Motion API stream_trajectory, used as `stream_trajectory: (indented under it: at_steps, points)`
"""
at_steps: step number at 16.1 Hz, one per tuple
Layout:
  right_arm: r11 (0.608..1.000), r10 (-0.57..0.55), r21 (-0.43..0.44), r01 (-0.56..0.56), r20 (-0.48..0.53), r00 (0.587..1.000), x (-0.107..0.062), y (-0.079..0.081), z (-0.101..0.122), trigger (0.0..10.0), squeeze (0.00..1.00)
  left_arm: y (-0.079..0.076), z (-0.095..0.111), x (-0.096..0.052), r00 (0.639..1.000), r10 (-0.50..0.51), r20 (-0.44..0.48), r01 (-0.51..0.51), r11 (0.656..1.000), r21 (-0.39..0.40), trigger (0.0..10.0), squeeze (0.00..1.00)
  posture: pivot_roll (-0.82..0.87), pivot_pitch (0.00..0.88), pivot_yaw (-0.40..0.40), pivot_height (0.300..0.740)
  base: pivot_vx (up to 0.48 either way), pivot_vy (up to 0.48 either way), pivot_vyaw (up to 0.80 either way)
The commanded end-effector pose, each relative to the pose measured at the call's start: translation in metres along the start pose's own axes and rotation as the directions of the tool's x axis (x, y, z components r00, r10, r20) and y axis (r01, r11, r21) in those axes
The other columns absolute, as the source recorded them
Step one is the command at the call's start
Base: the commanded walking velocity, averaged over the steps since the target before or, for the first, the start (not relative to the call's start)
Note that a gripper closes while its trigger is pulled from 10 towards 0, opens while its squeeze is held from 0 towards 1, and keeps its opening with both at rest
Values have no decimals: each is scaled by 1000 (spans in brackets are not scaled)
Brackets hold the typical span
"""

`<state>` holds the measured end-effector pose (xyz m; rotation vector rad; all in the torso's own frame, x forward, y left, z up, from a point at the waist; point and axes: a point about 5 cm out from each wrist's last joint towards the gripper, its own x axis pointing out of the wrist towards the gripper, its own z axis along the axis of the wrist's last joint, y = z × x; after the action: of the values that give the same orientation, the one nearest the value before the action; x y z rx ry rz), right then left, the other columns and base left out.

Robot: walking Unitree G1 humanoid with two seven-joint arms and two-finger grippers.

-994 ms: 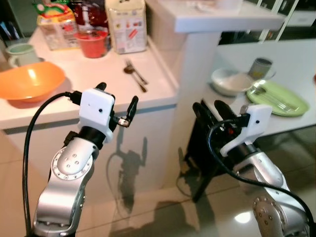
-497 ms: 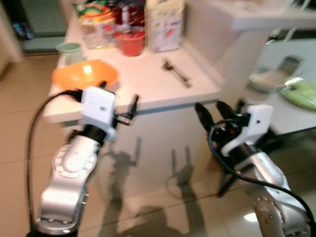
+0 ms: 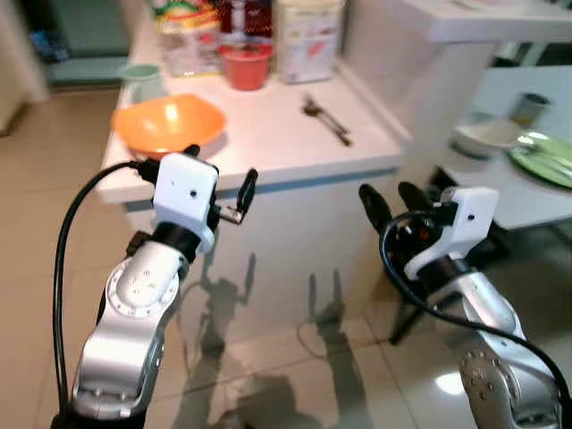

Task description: Setting the table

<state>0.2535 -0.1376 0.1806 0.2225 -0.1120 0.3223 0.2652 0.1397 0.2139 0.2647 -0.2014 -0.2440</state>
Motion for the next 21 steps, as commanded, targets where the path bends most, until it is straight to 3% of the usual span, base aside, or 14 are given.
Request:
stream_trajectory:
  at_steps: [1, 12, 17, 21]
  points:
    - [1000, -15, -17, 15, 9, 1000, 4, -2, 4, 10000, 0, 3, 0, 3, 1000, 24, -8, -24, 1000, 2, 10000, 0, 34, 0, -14, 740, 0, 0, 0]
    - [998, -36, -50, 38, 45, 998, 13, -3, 14, 10000, 0, 9, -1, 8, 997, 73, -14, -73, 997, 8, 10000, 0, 34, 0, -13, 740, 0, 0, 0]
    - [998, -1, -66, 3, 31, 1000, 15, -2, 12, 10000, 0, 2, 0, 6, 998, 66, -11, -66, 998, -4, 10000, 0, 52, 0, -29, 740, 0, 0, 765]
    - [998, 6, -69, -3, 43, 999, 23, 3, 14, 10000, 0, 6, 4, 16, 998, 57, 6, -57, 998, 1, 10000, 0, 40, 0, -20, 740, 0, 0, 800]
